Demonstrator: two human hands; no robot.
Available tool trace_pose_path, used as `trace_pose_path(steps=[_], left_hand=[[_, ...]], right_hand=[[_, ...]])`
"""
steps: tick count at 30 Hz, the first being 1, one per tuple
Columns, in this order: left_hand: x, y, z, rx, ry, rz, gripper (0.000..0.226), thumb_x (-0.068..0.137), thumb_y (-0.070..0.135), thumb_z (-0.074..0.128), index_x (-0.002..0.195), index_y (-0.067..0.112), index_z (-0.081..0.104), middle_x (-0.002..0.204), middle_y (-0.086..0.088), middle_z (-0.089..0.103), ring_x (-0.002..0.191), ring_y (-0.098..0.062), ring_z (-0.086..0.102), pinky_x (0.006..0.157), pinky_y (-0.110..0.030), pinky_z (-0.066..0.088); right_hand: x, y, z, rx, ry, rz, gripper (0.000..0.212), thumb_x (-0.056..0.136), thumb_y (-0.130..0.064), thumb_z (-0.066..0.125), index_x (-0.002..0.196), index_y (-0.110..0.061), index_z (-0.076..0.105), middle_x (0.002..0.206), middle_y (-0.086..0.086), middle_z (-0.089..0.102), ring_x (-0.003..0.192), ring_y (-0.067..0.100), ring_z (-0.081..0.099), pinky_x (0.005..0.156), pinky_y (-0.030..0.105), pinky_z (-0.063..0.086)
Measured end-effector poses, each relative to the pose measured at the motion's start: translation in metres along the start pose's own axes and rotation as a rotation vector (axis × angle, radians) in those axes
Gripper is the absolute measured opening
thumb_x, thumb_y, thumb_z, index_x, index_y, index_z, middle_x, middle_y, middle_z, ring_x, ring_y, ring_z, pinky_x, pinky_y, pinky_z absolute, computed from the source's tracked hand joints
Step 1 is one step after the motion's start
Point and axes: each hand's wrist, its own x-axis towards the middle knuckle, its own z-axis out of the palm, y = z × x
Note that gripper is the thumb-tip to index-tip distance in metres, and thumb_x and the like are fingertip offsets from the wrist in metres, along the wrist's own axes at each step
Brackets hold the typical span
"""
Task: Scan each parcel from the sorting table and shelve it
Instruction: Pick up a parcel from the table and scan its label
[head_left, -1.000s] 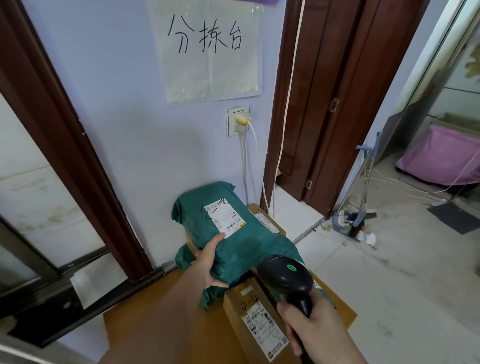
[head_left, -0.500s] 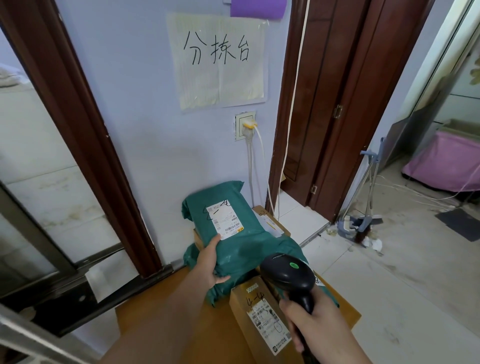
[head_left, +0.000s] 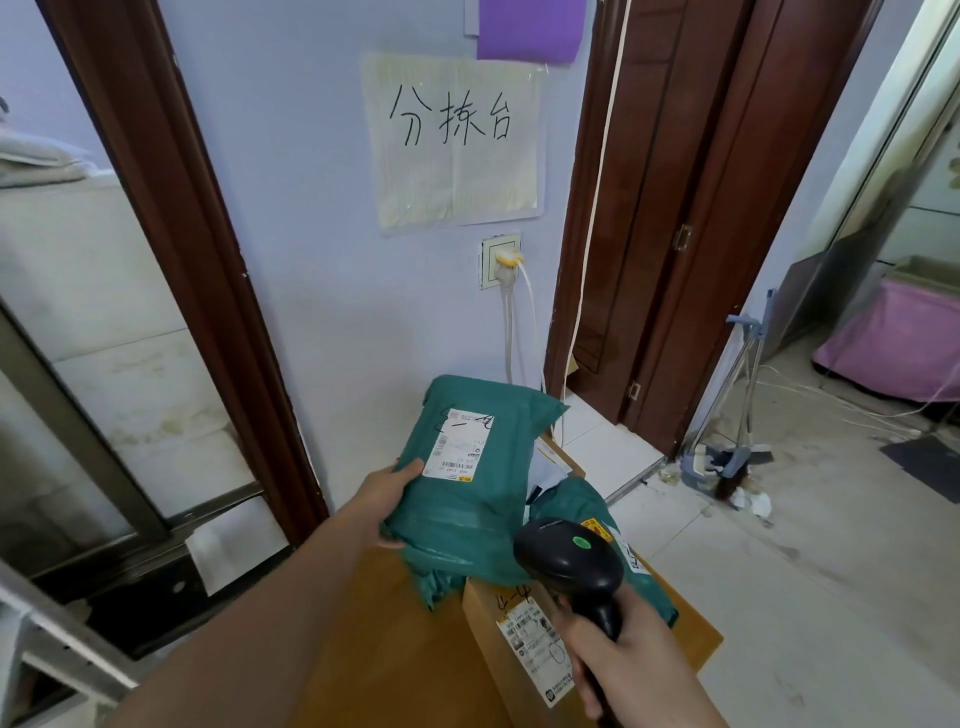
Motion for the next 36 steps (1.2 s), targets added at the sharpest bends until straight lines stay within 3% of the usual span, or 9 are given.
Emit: trace_pose_path(steps=[10, 15, 18, 21, 23, 27, 31, 34, 36], left_hand=[[0.040, 0.065, -0.031, 0.232, 0.000, 0.068, 0.065, 0.066, 0.047, 0.094, 0.119, 0.019, 0.069, 0.120, -0.007, 0.067, 0.108, -0.031, 0.063, 0.077, -0.048, 0.055], [0.061, 0.073, -0.027, 0.304, 0.012, 0.101, 0.052, 0.072, 0.043, 0.092, 0.112, 0.016, 0.072, 0.112, -0.006, 0.069, 0.094, -0.025, 0.062, 0.079, -0.042, 0.050], [0.070, 0.067, -0.018, 0.224, 0.073, 0.196, 0.057, 0.074, 0.041, 0.092, 0.119, 0.013, 0.070, 0.110, -0.007, 0.070, 0.091, -0.023, 0.064, 0.076, -0.038, 0.053], [0.077, 0.055, -0.012, 0.040, 0.169, 0.291, 0.075, 0.074, 0.042, 0.092, 0.135, 0.010, 0.060, 0.131, -0.011, 0.064, 0.108, -0.027, 0.064, 0.094, -0.045, 0.057], [0.075, 0.048, -0.010, -0.092, 0.189, 0.297, 0.087, 0.079, 0.043, 0.088, 0.148, 0.012, 0.046, 0.149, -0.012, 0.051, 0.127, -0.030, 0.055, 0.109, -0.048, 0.048], [0.055, 0.028, -0.001, -0.203, 0.139, 0.187, 0.107, 0.082, 0.052, 0.083, 0.162, 0.016, 0.021, 0.158, -0.010, 0.041, 0.139, -0.032, 0.045, 0.109, -0.048, 0.041], [0.037, -0.004, 0.012, -0.266, 0.076, 0.037, 0.145, 0.045, 0.072, 0.093, 0.160, 0.025, 0.018, 0.150, -0.013, 0.047, 0.123, -0.039, 0.057, 0.099, -0.056, 0.053], [0.024, -0.029, 0.028, -0.322, 0.079, -0.043, 0.126, 0.058, 0.064, 0.092, 0.156, 0.023, 0.025, 0.140, -0.015, 0.053, 0.116, -0.041, 0.058, 0.095, -0.057, 0.052], [0.017, -0.043, 0.039, -0.342, 0.039, -0.107, 0.127, 0.052, 0.069, 0.093, 0.154, 0.026, 0.030, 0.136, -0.014, 0.056, 0.118, -0.042, 0.058, 0.098, -0.061, 0.048]], right_hand=[[0.012, 0.009, -0.003, -0.027, 0.117, 0.069, 0.033, 0.083, -0.020, 0.078, 0.104, -0.039, 0.062, 0.070, 0.001, 0.074, 0.065, 0.018, 0.073, 0.069, 0.032, 0.058], [0.019, 0.001, -0.005, 0.037, 0.114, 0.002, 0.038, 0.087, -0.018, 0.075, 0.105, -0.047, 0.058, 0.058, 0.006, 0.067, 0.050, 0.022, 0.065, 0.052, 0.030, 0.051], [0.027, -0.012, -0.004, 0.021, 0.054, -0.057, 0.030, 0.092, -0.014, 0.067, 0.104, -0.039, 0.056, 0.049, 0.008, 0.055, 0.041, 0.017, 0.053, 0.047, 0.026, 0.046], [0.038, -0.022, -0.004, -0.030, -0.001, -0.110, 0.017, 0.094, -0.014, 0.063, 0.103, -0.028, 0.056, 0.050, 0.007, 0.054, 0.041, 0.015, 0.051, 0.050, 0.026, 0.049], [0.045, -0.030, -0.004, -0.045, -0.027, -0.129, 0.012, 0.096, -0.015, 0.061, 0.101, -0.024, 0.056, 0.054, 0.006, 0.053, 0.042, 0.013, 0.050, 0.049, 0.023, 0.049], [0.055, -0.043, 0.000, -0.080, -0.049, -0.191, 0.009, 0.097, -0.017, 0.060, 0.096, -0.024, 0.054, 0.061, 0.008, 0.051, 0.042, 0.013, 0.048, 0.047, 0.021, 0.047], [0.062, -0.048, 0.003, -0.113, -0.057, -0.233, 0.007, 0.097, -0.017, 0.060, 0.098, -0.021, 0.054, 0.062, 0.007, 0.052, 0.042, 0.013, 0.049, 0.050, 0.024, 0.049], [0.065, -0.050, 0.006, -0.127, -0.052, -0.246, 0.006, 0.096, -0.017, 0.059, 0.098, -0.016, 0.053, 0.064, 0.010, 0.053, 0.043, 0.014, 0.049, 0.052, 0.028, 0.049], [0.065, -0.051, 0.007, -0.127, -0.049, -0.251, 0.007, 0.096, -0.016, 0.059, 0.097, -0.014, 0.053, 0.064, 0.010, 0.053, 0.042, 0.013, 0.049, 0.052, 0.027, 0.049]])
